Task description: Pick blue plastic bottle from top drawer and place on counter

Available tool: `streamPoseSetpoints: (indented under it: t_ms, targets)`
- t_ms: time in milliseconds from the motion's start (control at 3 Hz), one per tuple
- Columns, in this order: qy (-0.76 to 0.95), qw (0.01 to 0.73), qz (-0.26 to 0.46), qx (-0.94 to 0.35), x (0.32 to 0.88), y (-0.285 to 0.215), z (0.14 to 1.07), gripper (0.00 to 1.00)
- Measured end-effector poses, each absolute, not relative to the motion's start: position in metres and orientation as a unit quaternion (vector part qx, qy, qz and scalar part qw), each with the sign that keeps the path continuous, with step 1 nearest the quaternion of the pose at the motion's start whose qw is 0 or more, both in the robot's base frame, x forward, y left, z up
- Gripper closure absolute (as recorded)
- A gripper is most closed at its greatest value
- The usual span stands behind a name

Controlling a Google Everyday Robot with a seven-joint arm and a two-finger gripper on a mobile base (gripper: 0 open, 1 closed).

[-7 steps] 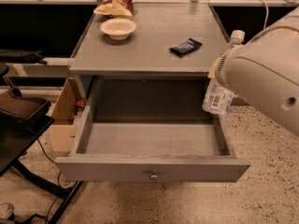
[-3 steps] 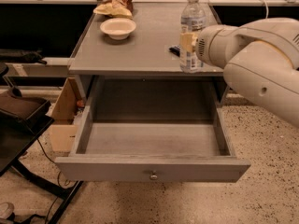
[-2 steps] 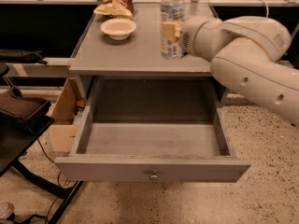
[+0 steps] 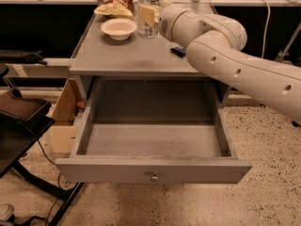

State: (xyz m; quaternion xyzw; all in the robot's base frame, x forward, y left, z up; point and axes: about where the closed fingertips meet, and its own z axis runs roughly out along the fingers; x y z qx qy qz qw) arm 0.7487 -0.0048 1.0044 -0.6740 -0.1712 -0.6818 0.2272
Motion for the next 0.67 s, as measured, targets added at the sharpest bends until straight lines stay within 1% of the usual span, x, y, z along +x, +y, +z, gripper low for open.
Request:
streamPoseSetpoints:
  t_ms: [667]
  targets:
    - [-0.177,0.223,-0.683,-0.673,0.7514,-0.0033,0.9989,1.0]
